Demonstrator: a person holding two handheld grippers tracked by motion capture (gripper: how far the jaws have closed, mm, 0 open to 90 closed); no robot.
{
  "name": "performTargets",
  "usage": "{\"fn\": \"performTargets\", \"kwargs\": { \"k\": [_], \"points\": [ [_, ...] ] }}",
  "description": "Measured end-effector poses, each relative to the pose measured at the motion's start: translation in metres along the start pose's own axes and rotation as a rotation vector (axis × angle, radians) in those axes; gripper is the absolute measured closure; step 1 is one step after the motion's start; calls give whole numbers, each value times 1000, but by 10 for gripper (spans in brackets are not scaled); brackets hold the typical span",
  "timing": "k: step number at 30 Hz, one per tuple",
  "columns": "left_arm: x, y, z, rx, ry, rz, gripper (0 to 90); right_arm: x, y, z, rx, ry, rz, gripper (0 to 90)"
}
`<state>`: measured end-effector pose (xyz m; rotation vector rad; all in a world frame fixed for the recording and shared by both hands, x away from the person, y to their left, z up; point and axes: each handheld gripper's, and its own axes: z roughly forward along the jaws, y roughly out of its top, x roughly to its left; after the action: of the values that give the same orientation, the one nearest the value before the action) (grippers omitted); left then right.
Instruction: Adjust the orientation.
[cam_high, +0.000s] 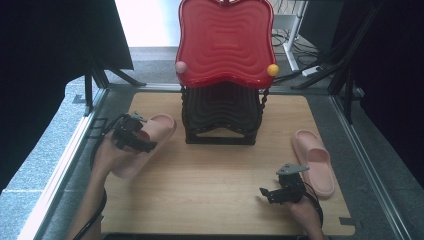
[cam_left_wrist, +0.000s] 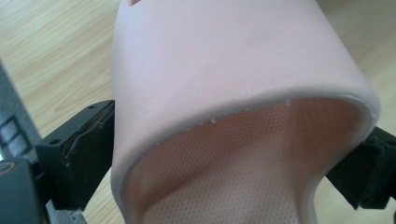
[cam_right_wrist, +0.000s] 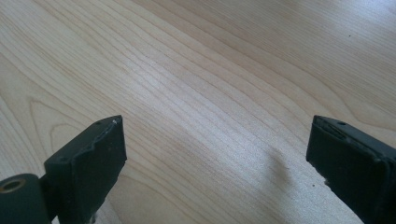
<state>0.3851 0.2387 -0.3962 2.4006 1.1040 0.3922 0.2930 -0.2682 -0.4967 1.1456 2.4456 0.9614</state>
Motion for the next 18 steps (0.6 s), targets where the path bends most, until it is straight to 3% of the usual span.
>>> {"fn": "performTargets", "kwargs": {
  "k": [9,18],
  "points": [
    [-4,5,-12,4,-111,156,59,0,0,0,2,-2,0,52],
    [-13,13,-10,-31,-173,277,61,-1,0,0,-1,-2,1,52]
  ]
}}
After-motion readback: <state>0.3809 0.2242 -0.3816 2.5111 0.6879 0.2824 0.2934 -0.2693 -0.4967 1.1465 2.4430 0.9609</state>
